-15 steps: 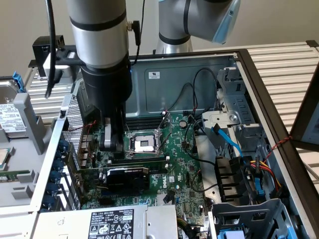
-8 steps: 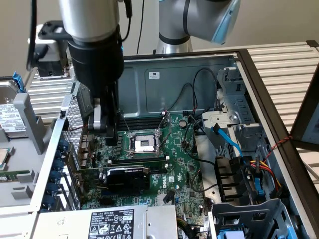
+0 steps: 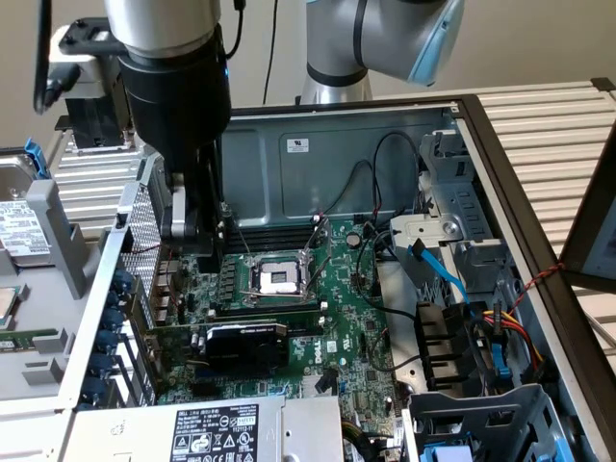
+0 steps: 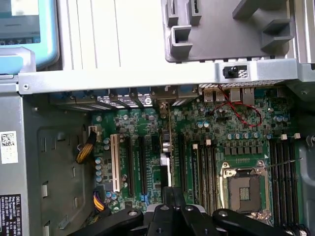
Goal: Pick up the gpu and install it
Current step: 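Press down on the gpu until it lock into place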
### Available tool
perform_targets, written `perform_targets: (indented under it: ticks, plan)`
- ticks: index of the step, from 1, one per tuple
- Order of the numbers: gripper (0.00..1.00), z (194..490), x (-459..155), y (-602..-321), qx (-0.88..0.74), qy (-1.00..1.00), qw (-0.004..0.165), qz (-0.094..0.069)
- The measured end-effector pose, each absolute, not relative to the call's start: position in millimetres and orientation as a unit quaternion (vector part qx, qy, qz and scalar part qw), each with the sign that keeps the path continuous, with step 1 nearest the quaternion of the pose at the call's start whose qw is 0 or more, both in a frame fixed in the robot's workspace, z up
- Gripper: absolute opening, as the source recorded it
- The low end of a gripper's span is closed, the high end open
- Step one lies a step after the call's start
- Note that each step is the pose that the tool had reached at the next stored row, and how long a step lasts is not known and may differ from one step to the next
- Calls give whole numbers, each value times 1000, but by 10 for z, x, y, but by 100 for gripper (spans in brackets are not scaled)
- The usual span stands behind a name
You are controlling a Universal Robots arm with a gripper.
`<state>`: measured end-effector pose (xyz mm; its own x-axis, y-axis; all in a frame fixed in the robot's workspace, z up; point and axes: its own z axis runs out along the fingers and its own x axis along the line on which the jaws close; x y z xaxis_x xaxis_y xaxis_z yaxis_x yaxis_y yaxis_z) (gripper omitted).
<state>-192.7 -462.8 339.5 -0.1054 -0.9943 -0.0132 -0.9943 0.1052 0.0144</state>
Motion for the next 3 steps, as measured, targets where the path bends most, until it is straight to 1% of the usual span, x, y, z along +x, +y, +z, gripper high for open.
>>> perform_targets:
  ticks: [3]
  plan:
    - [11,3395,-1927,-4628,-669,743,0,10]
